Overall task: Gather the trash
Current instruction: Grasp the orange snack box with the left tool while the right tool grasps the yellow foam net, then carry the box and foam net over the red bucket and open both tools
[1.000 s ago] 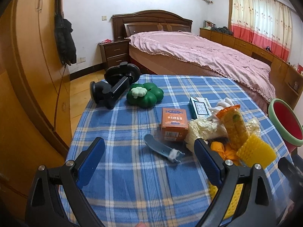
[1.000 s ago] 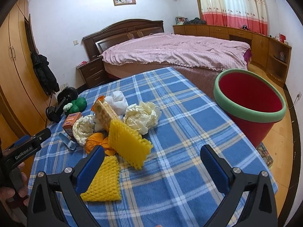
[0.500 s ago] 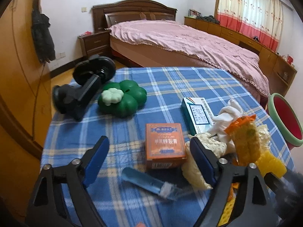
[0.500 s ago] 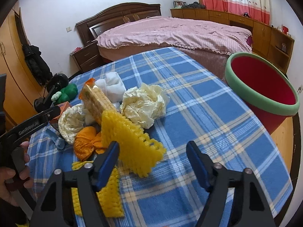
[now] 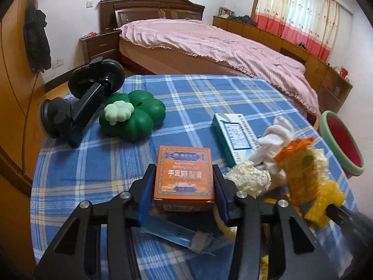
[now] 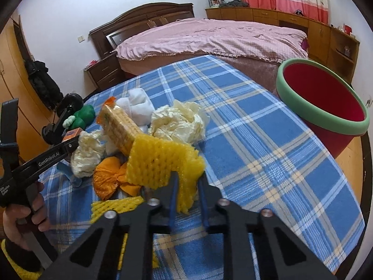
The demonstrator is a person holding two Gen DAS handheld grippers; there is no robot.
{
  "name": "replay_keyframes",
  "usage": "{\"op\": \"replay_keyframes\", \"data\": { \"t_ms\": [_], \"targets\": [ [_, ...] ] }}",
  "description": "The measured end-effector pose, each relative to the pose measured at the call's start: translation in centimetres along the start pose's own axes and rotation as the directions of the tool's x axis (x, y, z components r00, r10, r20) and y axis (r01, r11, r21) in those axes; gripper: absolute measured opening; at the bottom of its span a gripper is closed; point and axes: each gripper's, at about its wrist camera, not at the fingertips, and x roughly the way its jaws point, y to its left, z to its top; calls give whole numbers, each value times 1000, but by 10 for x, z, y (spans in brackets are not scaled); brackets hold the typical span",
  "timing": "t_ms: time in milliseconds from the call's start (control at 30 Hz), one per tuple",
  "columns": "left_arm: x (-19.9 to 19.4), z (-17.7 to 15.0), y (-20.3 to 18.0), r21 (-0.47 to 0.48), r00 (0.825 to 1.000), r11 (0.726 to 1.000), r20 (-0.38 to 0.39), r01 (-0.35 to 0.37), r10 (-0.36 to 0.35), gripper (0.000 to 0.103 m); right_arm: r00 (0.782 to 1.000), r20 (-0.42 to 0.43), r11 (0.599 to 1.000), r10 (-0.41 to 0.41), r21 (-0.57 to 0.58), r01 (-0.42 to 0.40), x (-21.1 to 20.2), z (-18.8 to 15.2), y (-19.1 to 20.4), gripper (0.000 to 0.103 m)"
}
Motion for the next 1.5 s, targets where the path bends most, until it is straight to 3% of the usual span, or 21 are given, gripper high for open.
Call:
{"op": "replay_keyframes", "data": {
  "t_ms": [467, 733, 1167, 1500],
  "targets": [
    [-61, 8, -2, -55, 991, 998, 136, 8, 0, 48, 986, 155, 991, 66, -124, -47, -45, 5, 18, 12],
    [-79, 15, -26, -39, 988, 999, 153, -6, 12, 48, 968, 228, 988, 109, -131, -80, -66, 18, 0, 12],
    [-81, 30, -90, 9, 991, 998, 118, 60, -61, 47, 948, 304, 993, 91, -101, -63, -90, 49, -60, 12],
    [-64, 50, -178, 136, 987, 985, 105, 105, -120, 47, 930, 367, 1000, -2, 0, 3, -99, 70, -138, 12]
  ]
}}
